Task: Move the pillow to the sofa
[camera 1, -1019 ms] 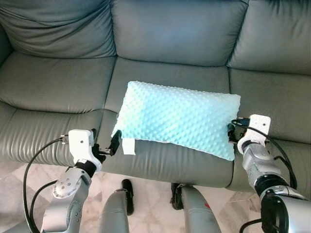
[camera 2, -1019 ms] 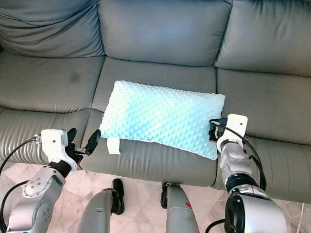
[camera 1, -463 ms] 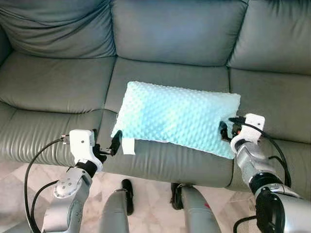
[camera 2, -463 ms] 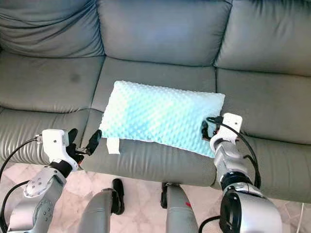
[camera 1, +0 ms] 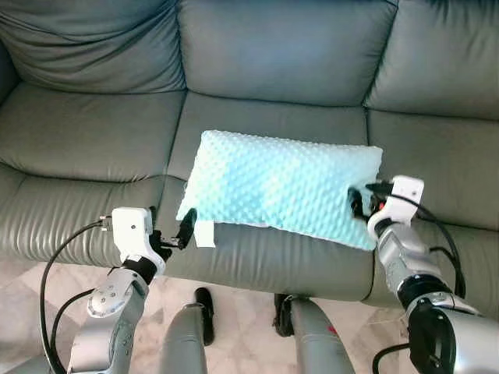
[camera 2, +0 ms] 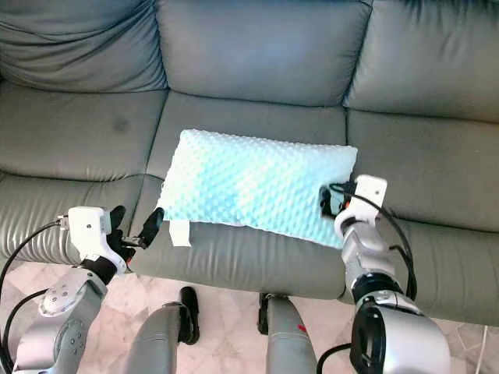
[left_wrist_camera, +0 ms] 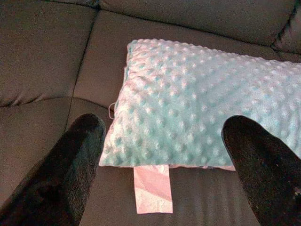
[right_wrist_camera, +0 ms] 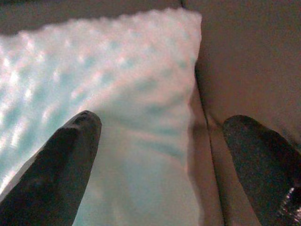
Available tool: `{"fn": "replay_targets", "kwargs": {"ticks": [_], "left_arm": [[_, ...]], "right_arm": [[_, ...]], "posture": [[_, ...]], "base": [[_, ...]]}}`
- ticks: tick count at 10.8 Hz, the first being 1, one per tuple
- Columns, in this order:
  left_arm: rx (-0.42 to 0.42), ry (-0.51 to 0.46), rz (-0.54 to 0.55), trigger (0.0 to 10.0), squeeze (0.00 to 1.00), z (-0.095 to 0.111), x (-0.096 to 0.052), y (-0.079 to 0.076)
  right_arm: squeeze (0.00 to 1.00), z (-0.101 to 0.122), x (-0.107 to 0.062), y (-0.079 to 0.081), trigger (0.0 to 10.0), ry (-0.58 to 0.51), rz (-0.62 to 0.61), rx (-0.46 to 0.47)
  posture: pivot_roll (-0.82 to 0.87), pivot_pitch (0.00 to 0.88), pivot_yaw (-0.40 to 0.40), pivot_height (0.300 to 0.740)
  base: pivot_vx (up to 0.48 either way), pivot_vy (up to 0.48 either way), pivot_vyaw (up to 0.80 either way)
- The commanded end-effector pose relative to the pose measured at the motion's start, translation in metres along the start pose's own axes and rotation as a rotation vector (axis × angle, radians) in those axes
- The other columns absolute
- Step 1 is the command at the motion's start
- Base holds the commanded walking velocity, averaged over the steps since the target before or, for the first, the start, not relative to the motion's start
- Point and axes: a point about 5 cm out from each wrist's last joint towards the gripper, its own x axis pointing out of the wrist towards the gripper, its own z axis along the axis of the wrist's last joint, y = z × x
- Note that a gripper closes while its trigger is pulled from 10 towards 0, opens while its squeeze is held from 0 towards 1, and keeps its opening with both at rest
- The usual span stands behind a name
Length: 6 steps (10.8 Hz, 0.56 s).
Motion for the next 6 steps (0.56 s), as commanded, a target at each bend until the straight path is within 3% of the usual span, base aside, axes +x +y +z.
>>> {"fn": "replay_targets", "kwargs": {"ticks": [1,4,6], "left_arm": [[-0.008,0.04,0.031,10.0,0.0,-0.01,-0.006,0.004],[-0.021,0.009,0.037,10.0,0.0,-0.005,0.002,0.001],[-0.025,-0.006,0.04,10.0,0.0,-0.003,0.009,0.0]], "right_arm": [[0.0,0.002,0.0,0.002,10.0,-0.024,0.016,-0.036],[0.0,0.023,0.002,0.01,10.0,-0.141,0.052,-0.141],[0.0,0.025,-0.004,0.013,10.0,-0.204,0.082,-0.192]], "posture": [[0.05,0.466,0.059,0.74],[0.04,0.441,0.039,0.74],[0.01,0.412,0.021,0.74]], "base": [[0.0,0.0,0.0],[0.0,0.0,0.0],[0.0,0.0,0.0]]}}
